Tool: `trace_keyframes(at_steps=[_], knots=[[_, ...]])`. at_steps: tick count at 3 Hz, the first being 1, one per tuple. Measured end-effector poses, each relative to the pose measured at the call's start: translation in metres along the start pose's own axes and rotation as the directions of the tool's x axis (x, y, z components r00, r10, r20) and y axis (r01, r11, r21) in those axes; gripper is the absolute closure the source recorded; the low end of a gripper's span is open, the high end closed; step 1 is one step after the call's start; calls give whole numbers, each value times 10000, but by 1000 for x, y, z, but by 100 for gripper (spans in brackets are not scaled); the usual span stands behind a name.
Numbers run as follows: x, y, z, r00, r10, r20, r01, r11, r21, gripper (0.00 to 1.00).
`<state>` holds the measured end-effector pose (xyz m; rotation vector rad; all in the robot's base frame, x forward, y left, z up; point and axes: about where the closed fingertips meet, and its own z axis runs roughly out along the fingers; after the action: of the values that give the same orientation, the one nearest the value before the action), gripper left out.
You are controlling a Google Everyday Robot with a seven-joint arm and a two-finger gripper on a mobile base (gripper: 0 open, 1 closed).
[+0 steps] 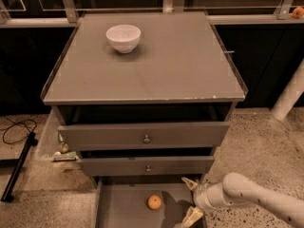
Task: Pick orange can from bottom drawer and place on counter
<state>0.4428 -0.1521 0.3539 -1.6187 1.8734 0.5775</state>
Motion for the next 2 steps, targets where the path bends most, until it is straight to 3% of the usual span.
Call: trace_keyframes(at_steps=[1, 2], knots=[[11, 7, 23, 9993, 263, 264, -259, 9995, -162, 0], [11, 7, 23, 9993, 265, 265, -261, 9995, -164, 0]])
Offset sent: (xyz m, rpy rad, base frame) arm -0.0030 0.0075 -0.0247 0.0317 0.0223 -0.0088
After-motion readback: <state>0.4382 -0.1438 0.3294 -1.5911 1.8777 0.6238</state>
